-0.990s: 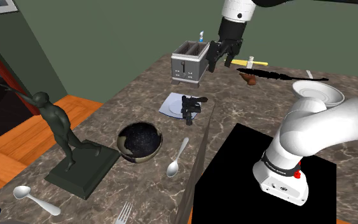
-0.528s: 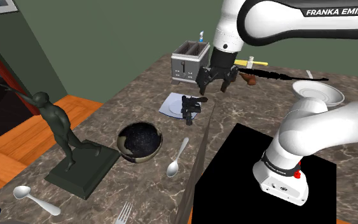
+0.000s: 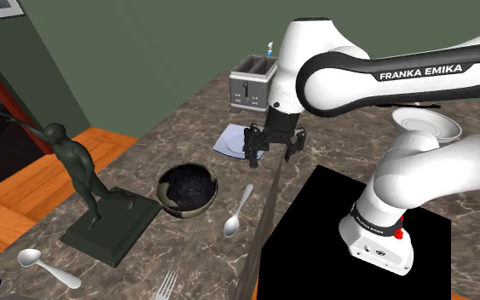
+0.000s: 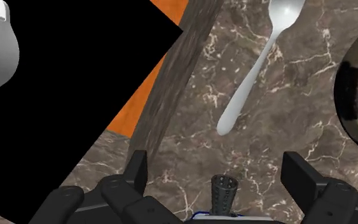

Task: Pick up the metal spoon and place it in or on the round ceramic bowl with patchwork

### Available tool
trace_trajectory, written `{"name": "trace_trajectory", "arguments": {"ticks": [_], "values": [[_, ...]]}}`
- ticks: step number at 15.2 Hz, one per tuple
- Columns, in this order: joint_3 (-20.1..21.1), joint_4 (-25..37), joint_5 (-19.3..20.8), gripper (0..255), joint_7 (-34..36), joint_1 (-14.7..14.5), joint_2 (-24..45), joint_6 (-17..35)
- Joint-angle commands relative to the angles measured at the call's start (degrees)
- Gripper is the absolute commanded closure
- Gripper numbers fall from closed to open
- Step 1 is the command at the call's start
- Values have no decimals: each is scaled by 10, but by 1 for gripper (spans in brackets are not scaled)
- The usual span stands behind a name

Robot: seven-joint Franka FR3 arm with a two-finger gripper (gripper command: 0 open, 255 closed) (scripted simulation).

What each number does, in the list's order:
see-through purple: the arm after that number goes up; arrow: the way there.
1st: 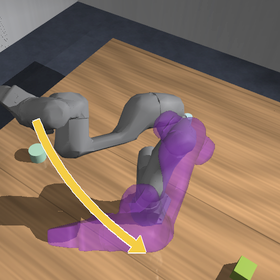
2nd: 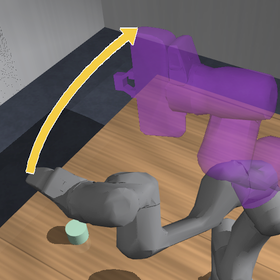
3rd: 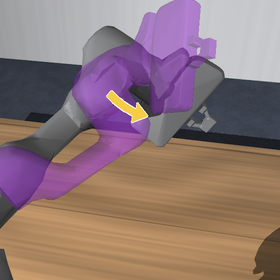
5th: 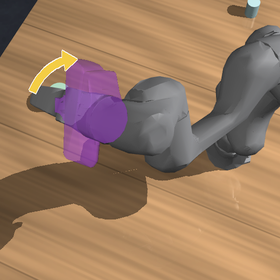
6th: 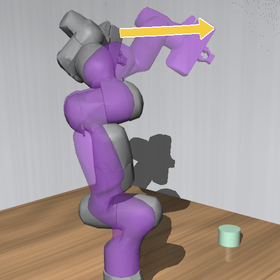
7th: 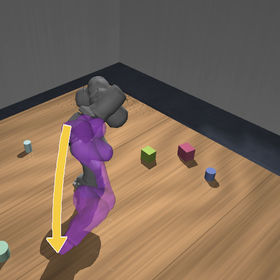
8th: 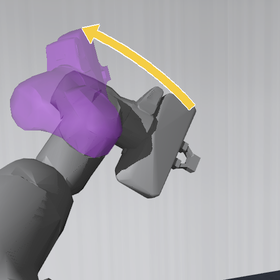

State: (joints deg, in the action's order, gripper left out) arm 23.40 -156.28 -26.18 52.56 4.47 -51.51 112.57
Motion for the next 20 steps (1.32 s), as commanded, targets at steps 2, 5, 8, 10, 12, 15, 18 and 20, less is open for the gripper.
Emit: {"name": "trace_trajectory", "arguments": {"ticks": [2,5,8,10,12,15,18,20], "values": [[55,-12,-51,0,81,2,34,54],[113,-13,-98,0,157,10,83,114],[175,-2,-137,0,231,28,145,181],[194,-1,-146,0,245,35,168,206],[206,-5,-151,0,244,38,185,228],[224,-9,-158,0,242,43,214,262],[234,-11,-161,0,241,47,230,281],[234,-11,-161,0,241,47,230,281]]}}
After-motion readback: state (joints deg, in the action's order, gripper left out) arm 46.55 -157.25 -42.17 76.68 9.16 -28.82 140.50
